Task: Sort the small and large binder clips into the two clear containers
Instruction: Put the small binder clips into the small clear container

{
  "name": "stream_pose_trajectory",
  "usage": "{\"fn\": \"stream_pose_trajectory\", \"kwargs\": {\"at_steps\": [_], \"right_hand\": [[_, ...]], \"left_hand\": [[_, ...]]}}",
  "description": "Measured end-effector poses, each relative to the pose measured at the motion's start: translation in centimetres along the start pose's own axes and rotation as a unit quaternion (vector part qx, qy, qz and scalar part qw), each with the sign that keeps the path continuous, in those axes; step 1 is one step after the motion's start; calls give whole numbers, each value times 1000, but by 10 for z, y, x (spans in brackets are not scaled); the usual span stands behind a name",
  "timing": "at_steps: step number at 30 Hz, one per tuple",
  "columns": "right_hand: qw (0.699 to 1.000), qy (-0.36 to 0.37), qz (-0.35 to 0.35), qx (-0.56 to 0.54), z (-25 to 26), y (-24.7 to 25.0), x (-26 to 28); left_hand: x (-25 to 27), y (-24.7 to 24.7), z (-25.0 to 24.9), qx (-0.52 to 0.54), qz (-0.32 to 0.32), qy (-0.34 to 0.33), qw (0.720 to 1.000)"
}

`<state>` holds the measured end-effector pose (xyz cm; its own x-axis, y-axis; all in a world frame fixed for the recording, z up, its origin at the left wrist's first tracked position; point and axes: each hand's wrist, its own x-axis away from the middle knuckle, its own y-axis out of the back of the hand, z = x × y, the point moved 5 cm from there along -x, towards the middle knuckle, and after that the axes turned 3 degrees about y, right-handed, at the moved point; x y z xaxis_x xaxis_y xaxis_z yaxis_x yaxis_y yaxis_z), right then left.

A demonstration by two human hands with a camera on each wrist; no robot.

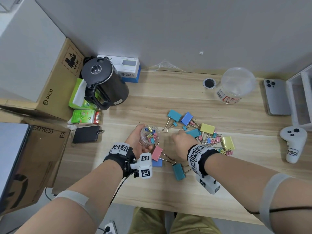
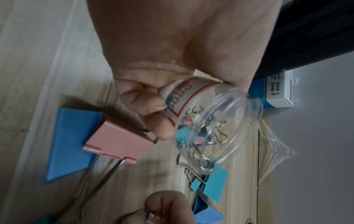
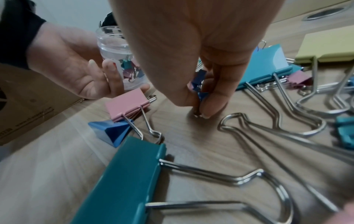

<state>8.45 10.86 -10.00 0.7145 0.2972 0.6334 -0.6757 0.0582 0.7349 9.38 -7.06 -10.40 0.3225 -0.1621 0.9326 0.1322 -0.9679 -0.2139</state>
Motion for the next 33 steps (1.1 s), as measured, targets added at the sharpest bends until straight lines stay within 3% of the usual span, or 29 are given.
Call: {"fn": "stream_pose_trajectory", "kwargs": {"at_steps": [4,7,15,20,23,26,29,31,33], "right_hand": [[999,20,-20,-26,-2,8,2],[992,42,-63,-105,-5,12,5],[910,98,-184,-357,21,65,15],[924,162,-175,-299,56,77,19],[914,185,-185,-312,55,69,18],[902,143,-190,-359,38,66,15],[906,116,-226,-338,18,70,11],[924,81,-252,-276,-3,71,3],[962,29,-207,-177,-24,65,-6]], "left_hand": [[1,-2,-2,-5,5,-7,1000],[1,-3,-2,-9,-1,-8,1000],[-5,-3,-1,-9,-22,-14,1000],[-6,-14,-7,-9,-44,-43,998],[-6,-15,-6,-21,-36,-40,998],[-5,-10,-4,-22,-21,-36,999],[-4,-8,-4,-15,-7,-33,999],[-2,-7,-3,-11,3,-19,1000],[1,-7,-4,-8,13,-8,1000]]}}
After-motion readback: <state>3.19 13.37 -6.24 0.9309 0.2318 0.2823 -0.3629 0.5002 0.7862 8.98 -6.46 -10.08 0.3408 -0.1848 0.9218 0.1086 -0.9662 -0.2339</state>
